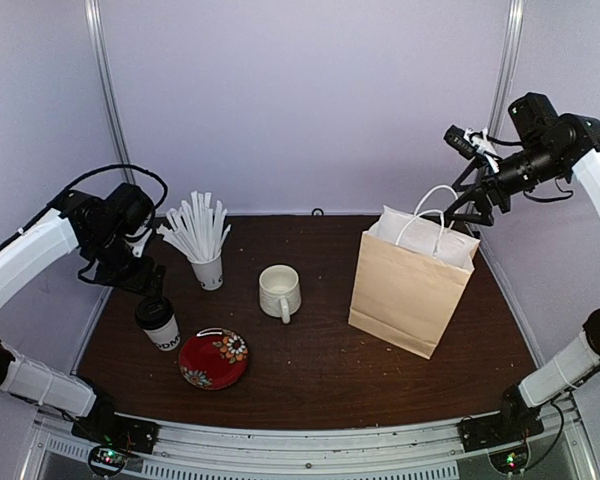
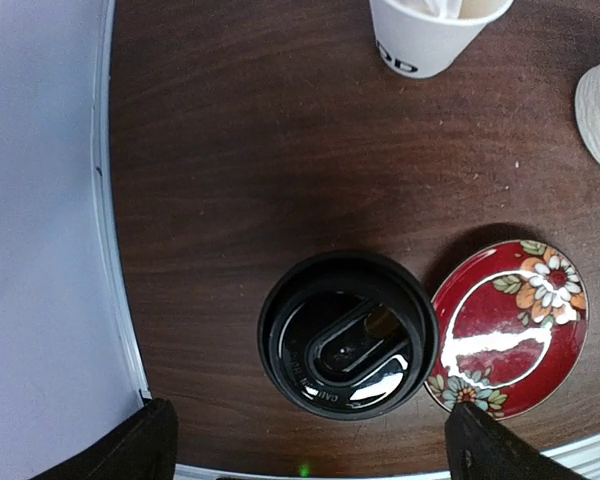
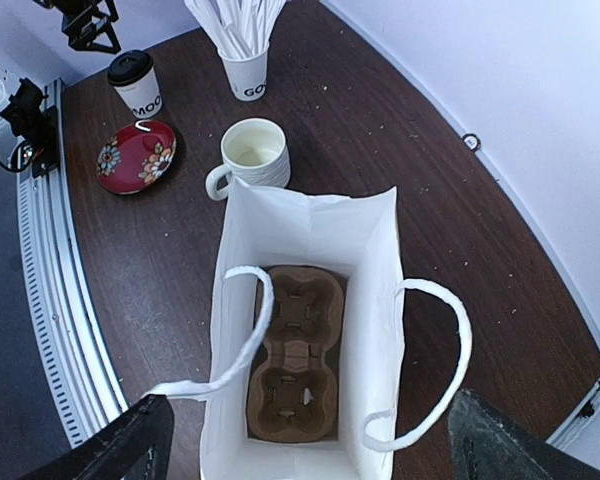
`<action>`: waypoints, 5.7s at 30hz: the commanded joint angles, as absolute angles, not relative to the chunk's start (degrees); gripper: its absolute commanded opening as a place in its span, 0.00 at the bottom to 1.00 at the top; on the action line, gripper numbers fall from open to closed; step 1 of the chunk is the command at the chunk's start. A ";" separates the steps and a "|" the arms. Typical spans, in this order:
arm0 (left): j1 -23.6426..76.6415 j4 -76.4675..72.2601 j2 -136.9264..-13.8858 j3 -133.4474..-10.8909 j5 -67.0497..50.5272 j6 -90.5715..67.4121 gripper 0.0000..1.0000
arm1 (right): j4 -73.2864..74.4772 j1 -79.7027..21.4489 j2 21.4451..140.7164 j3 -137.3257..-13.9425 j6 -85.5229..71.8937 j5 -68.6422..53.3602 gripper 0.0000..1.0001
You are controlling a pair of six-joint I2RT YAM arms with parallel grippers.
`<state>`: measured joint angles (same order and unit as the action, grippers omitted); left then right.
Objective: Pack the takeout coffee
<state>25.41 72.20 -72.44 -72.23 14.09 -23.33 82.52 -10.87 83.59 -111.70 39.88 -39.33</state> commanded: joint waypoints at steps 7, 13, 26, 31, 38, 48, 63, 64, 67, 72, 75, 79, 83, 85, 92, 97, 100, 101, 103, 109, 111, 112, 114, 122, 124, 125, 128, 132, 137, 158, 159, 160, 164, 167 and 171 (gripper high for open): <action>21.98 68.92 -76.33 -67.58 5.13 -21.46 0.91 | 74.96 -10.55 80.09 -108.66 33.13 -42.02 0.99; 20.63 67.98 -77.76 -67.00 5.29 -21.12 0.91 | 75.43 -10.59 80.12 -107.52 33.92 -43.49 0.99; 18.84 65.99 -79.65 -65.11 3.41 -19.69 0.90 | 75.42 -10.57 80.87 -106.70 34.19 -45.35 0.99; 18.63 65.61 -80.62 -64.95 2.61 -19.25 0.85 | 75.42 -10.55 80.90 -106.62 34.36 -45.62 0.99; 18.61 65.76 -80.95 -64.84 2.05 -18.99 0.80 | 75.25 -10.62 80.95 -106.01 34.60 -45.62 0.99; 18.68 71.69 -77.64 -72.64 2.23 -19.19 0.68 | 75.07 -10.63 80.84 -106.07 34.46 -45.63 0.98; 43.15 72.07 -84.69 -94.96 -4.27 -17.97 0.66 | 71.27 -10.55 81.31 -108.71 26.57 -36.42 0.99; 45.46 71.90 -86.23 -96.33 -4.25 -17.48 0.66 | 71.12 -10.55 81.16 -108.47 26.16 -35.60 1.00; 51.68 71.83 -91.21 -100.20 -3.85 -15.26 0.66 | 71.21 -10.56 80.17 -107.88 25.60 -35.06 0.99; 58.19 71.86 -99.79 -106.54 -4.59 -12.54 0.66 | 72.43 -10.55 79.00 -108.33 25.51 -36.61 0.99; 60.12 72.01 -104.83 -109.29 -4.85 -11.86 0.66 | 72.82 -10.55 78.37 -108.60 25.07 -37.41 0.99; 62.18 73.27 -110.48 -113.64 -4.68 -10.73 0.66 | 74.16 -10.55 77.43 -109.47 25.09 -37.06 0.99; 63.84 73.90 -114.85 -117.35 -4.71 -10.06 0.66 | 74.72 -10.55 76.07 -109.19 25.27 -36.56 0.99; 64.48 74.17 -116.48 -119.04 -4.77 -9.92 0.66 | 74.81 -10.55 75.45 -108.85 25.31 -36.68 0.99; 66.00 77.74 -122.77 -124.40 -3.68 -10.54 0.66 | 74.60 -10.55 75.00 -107.80 25.64 -37.14 1.00; 66.65 78.24 -124.25 -125.07 -2.46 -10.93 0.66 | 73.99 -10.55 74.96 -106.98 25.74 -37.42 0.99; 66.90 78.24 -124.81 -124.96 -1.52 -10.97 0.68 | 73.75 -10.55 75.22 -106.71 25.75 -37.74 0.99; 67.03 78.24 -125.02 -124.93 -1.43 -10.84 0.69 | 73.75 -10.56 75.35 -106.63 25.74 -37.95 1.00; 67.14 78.27 -125.45 -124.83 -1.44 -10.68 0.70 | 73.64 -10.55 75.49 -106.61 25.71 -38.18 1.00; 67.23 78.22 -126.02 -124.59 -2.84 -9.96 0.74 | 73.94 -10.59 75.41 -106.61 25.93 -38.52 0.99; 67.19 78.27 -125.97 -124.63 -2.80 -9.42 0.97 | 73.92 -10.55 75.40 -106.61 25.94 -38.82 0.99; 67.18 78.35 -125.80 -124.63 -2.67 -9.21 0.98 | 74.00 -10.55 75.36 -106.68 25.93 -38.92 0.99; 67.19 78.67 -124.85 -125.21 -2.13 -8.61 0.98 | 74.19 -10.55 75.32 -106.89 25.99 -39.10 1.00; 66.62 77.32 -111.98 -123.53 6.68 -3.98 0.97 | 77.47 -13.26 75.48 -109.58 30.16 -42.06 1.00; 64.77 75.16 -107.89 -120.42 8.92 -4.72 0.98 | 78.78 -16.05 76.06 -111.30 32.11 -41.81 0.99; 63.28 73.93 -105.98 -118.70 9.52 -5.83 0.98 | 79.31 -17.78 76.41 -112.00 32.79 -41.80 0.99; 55.74 70.18 -100.82 -113.38 10.45 -12.54 0.98 | 80.78 -25.91 77.50 -113.34 34.75 -40.60 0.99; 50.59 60.59 -91.78 -102.53 10.76 -15.30 0.97 | 79.45 -36.34 80.78 -111.04 33.08 -40.22 0.99; 50.35 53.90 -84.96 -96.74 19.67 -16.28 0.97 | 75.20 -46.51 87.69 -105.55 31.10 -30.98 0.99; 46.50 55.88 -70.84 -87.89 27.99 -20.65 0.97 | 69.25 -59.29 108.02 -103.75 30.94 -17.32 0.99; 46.41 55.89 -70.75 -87.63 27.95 -20.72 0.97 | 68.89 -59.59 108.36 -103.57 30.86 -16.99 0.99; 46.41 55.91 -70.61 -87.47 27.84 -20.74 0.97 | 68.45 -59.86 108.60 -103.35 30.79 -16.36 0.99; 46.32 55.96 -70.51 -86.94 27.32 -20.79 0.98 | 67.77 -60.42 109.72 -103.27 30.39 -15.44 0.96; 46.30 55.99 -70.67 -86.67 27.16 -20.77 0.98 | 67.81 -60.55 110.51 -103.57 30.15 -15.18 0.93; 46.31 56.03 -70.81 -86.27 26.97 -20.74 0.97 | 68.02 -60.97 111.39 -103.79 29.97 -15.20 0.91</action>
<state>46.81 57.10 -71.66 -86.83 27.00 -20.08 68.45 -60.25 109.80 -102.72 30.79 -16.62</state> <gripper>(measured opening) 0.975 0.922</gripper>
